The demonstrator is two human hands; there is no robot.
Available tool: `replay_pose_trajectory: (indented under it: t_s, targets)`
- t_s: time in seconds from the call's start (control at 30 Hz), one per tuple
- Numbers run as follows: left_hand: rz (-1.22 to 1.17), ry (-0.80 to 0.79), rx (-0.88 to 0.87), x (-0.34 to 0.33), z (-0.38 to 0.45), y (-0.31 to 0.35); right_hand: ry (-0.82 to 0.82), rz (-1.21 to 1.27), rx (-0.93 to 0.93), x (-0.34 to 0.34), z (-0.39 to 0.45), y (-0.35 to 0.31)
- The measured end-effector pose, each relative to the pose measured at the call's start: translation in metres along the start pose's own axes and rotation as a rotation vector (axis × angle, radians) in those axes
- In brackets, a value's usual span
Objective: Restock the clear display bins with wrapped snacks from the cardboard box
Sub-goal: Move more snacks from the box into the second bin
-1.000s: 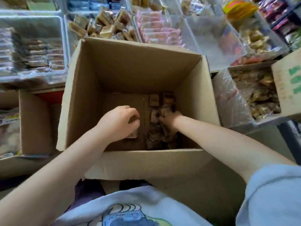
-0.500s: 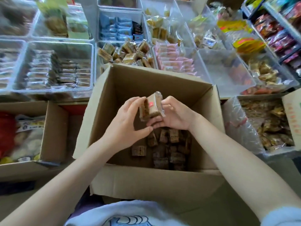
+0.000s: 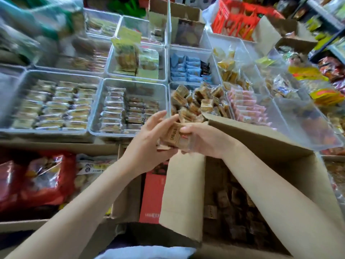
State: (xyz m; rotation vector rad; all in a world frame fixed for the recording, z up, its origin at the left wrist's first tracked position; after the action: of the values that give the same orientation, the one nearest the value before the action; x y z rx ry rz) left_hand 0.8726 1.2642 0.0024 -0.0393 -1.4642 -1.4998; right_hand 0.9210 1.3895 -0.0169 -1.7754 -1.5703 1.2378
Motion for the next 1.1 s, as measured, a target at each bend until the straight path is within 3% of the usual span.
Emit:
replay_pose_trajectory:
  t_s: [0.13, 0.27, 0.37, 0.43, 0.5, 0.67, 0.9, 1.1]
  targets:
    - [0.033, 0.013, 0.252, 0.048, -0.007, -0.109, 0.327, -0.064, -0.042, 0.006, 0.078, -0.015]
    - [0.317, -0.091, 0.402, 0.063, -0.021, -0.208, 0.515, -0.104, -0.057, 0.016, 0.151, -0.013]
    - [0.481, -0.249, 0.423, 0.048, -0.036, -0.254, 0.619, -0.576, -0.052, 0.022, 0.194, -0.013]
    - [0.566, -0.298, 0.412, 0.037, -0.047, -0.270, 0.633, -0.910, -0.082, 0.018, 0.219, -0.011]
    - [0.610, -0.302, 0.386, 0.030, -0.052, -0.274, 0.616, -1.058, -0.141, 0.018, 0.241, 0.001]
    - [0.637, -0.291, 0.358, 0.026, -0.050, -0.276, 0.446, -1.082, -0.252, 0.014, 0.270, 0.039]
    - [0.660, -0.225, 0.369, 0.022, -0.049, -0.279, 0.616, -1.050, -0.170, 0.020, 0.281, 0.057]
    - [0.671, -0.228, 0.405, 0.026, -0.050, -0.284, 0.511, -1.086, -0.172, 0.009, 0.264, 0.047]
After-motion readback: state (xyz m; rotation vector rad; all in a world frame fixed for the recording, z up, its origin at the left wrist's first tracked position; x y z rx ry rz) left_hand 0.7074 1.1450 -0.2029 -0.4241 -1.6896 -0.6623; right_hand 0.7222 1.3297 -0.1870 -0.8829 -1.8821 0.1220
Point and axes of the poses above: each hand's wrist, its own z-axis towards the middle knuckle, its own x-axis out of the back of the hand, y = z × x, the point moved 8 cm from there along z, towards the middle knuckle, and after that the axes turned 1 degree about -y, right-handed, at the moved point
